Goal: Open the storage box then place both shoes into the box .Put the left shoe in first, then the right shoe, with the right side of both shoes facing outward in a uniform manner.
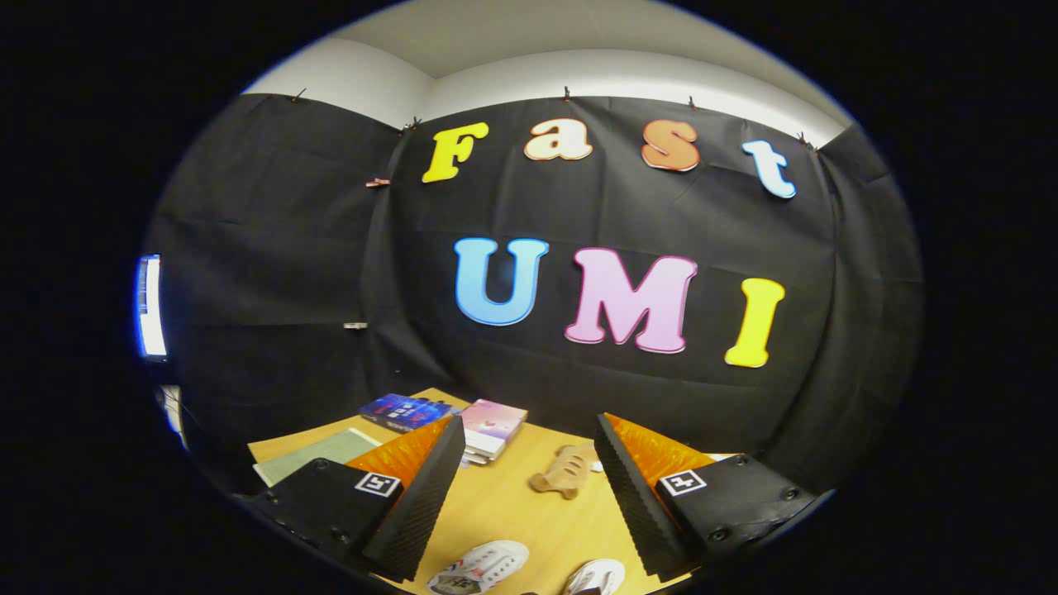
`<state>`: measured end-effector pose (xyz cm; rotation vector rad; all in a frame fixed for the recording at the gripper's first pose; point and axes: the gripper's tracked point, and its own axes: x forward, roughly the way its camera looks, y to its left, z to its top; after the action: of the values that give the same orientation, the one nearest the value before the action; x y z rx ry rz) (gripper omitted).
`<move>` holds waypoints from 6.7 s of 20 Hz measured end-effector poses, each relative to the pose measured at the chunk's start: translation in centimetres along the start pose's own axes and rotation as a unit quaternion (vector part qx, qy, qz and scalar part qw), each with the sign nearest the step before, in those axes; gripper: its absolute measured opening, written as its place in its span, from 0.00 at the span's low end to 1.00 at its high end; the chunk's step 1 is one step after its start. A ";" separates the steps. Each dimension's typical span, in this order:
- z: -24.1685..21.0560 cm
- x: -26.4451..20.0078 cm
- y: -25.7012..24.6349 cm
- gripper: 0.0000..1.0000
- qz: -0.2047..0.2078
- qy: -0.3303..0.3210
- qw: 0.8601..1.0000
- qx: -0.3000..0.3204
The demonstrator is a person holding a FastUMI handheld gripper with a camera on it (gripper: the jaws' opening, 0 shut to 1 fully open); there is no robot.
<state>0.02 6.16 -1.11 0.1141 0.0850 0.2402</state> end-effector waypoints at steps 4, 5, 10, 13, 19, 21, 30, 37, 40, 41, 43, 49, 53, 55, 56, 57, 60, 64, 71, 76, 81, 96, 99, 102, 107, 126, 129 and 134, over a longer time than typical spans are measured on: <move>-3.0 1.0 4.4 0.98 0.119 0.065 0.989 0.065; -4.0 1.3 5.8 0.98 0.150 0.084 0.981 0.093; -8.6 1.3 12.1 0.98 0.286 0.177 0.908 0.250; -12.2 2.1 14.4 0.98 0.318 0.237 0.847 0.353; -20.9 3.6 15.7 0.97 0.325 0.320 0.748 0.481; -22.8 4.3 16.1 0.97 0.329 0.331 0.727 0.503; -26.2 6.3 17.6 0.96 0.357 0.325 0.631 0.607; -24.0 5.6 17.2 0.05 0.396 0.274 0.612 0.628; -21.6 4.9 16.9 0.05 0.394 0.262 0.628 0.618; -20.2 5.0 16.7 0.05 0.394 0.249 0.635 0.616; -17.3 4.9 16.9 0.05 0.393 0.228 0.650 0.609; -9.6 6.1 20.6 0.05 0.385 0.205 0.705 0.559; -5.6 7.4 24.4 0.05 0.377 0.196 0.738 0.524; -4.5 8.1 26.8 0.05 0.376 0.196 0.753 0.503; -3.9 8.4 28.1 0.05 0.375 0.197 0.756 0.498; -3.5 8.8 29.4 0.05 0.375 0.199 0.757 0.496; -2.6 10.0 33.1 0.05 0.381 0.202 0.756 0.493; -2.8 11.6 37.2 0.06 0.381 0.215 0.757 0.485; -2.9 12.7 39.7 0.17 0.376 0.220 0.761 0.479; -3.0 13.0 39.1 0.74 0.355 0.202 0.787 0.462; -5.0 13.0 34.3 0.96 0.287 0.177 0.857 0.390; -20.0 -1.8 8.5 0.98 -0.039 0.270 0.953 0.130; -25.0 -4.8 6.3 0.98 -0.071 0.319 0.939 0.110; -29.6 -6.9 4.8 0.98 -0.095 0.363 0.923 0.088; -35.4 -7.3 2.9 0.96 -0.119 0.406 0.903 0.076; -39.6 -1.4 1.5 0.08 -0.168 0.373 0.887 0.213; -37.9 -1.3 1.3 0.08 -0.172 0.359 0.889 0.226; -34.0 -0.9 2.0 0.08 -0.159 0.338 0.894 0.246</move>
<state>-4.66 11.31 -34.41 0.5167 0.8572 -0.0866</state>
